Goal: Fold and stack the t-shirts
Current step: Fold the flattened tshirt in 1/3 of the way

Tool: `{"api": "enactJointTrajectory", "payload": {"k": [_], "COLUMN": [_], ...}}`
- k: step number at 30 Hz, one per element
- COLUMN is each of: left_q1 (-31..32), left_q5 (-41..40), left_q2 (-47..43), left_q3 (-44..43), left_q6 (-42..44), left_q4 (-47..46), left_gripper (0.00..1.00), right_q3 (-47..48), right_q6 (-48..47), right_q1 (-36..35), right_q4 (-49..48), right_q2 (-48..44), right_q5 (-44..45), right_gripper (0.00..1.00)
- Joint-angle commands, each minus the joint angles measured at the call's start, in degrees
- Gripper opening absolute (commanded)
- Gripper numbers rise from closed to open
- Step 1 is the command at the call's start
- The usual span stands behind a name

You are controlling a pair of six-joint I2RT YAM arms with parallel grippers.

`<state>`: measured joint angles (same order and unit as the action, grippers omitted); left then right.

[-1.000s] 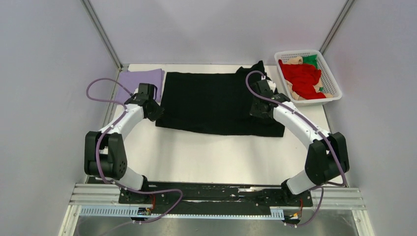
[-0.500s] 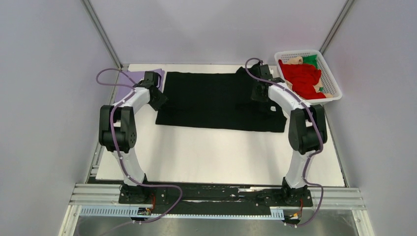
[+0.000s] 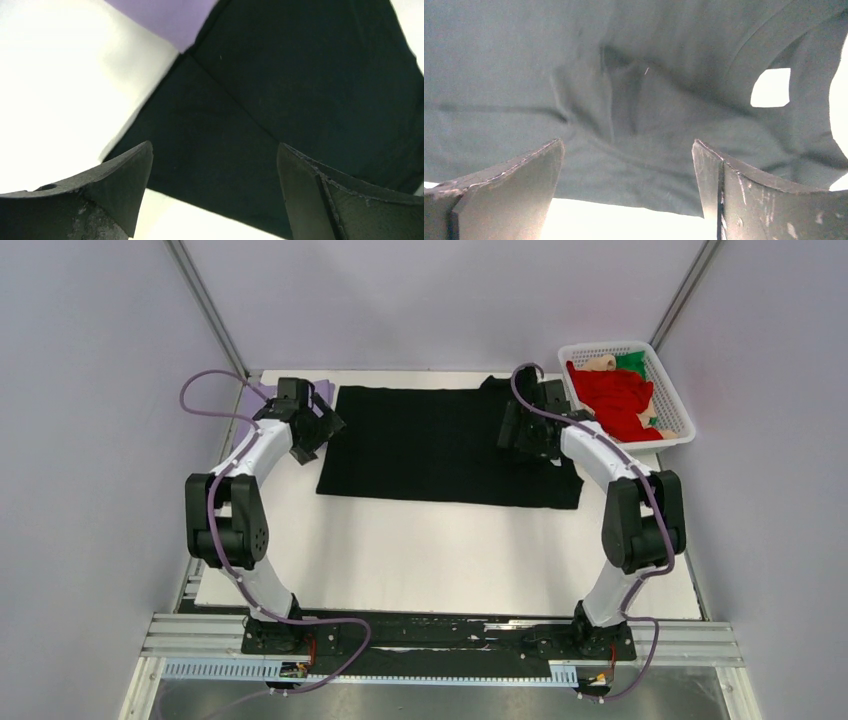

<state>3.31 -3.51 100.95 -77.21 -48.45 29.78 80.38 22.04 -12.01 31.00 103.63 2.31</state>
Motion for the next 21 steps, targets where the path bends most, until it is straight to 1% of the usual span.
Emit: {"api": "enactJointTrajectory", "payload": {"k": [1, 4, 7, 10, 11, 17, 21], "left_q1": [0.99, 1.88, 2.04, 2.05, 2.07, 2.05, 2.05], "left_q5": [8.21, 10.1, 11.98, 11.99, 12.01, 11.07, 9.77], "left_q2": [-2.55, -1.23, 0.79, 2.36, 3.15, 5.4, 5.52], "left_q3": [4.71, 6.57, 7.51, 7.38, 7.14, 4.85, 3.42], "left_q6": [3.55, 4.31, 4.33, 3.9, 3.89, 4.57, 5.3], "left_q4": [-3.56, -4.36, -6.15, -6.93, -6.89, -5.97, -5.1], "left_gripper": [1.0, 1.0, 1.0, 1.0, 1.0, 1.0, 1.0], "right_q3": [-8.72, -10.63, -8.79, -6.13, -4.6, 7.07, 12.05], "right_q6": [0.4, -0.04, 0.43, 0.51, 0.58, 2.23, 1.04], "right_q1": [-3.94, -5.46, -5.5, -5.31, -5.01, -0.42, 1.0], "right_q4": [-5.85, -7.56, -9.21, -12.82, -13.67, -17.74, -19.31], "right_q2": [-6.65, -5.71, -2.08, 2.4, 4.16, 14.54, 16.75], "right_q5": [-10.26, -9.24, -5.77, -2.45, 0.01, 6.01, 9.9], "right_gripper": [1.0, 1.0, 1.0, 1.0, 1.0, 1.0, 1.0]}}
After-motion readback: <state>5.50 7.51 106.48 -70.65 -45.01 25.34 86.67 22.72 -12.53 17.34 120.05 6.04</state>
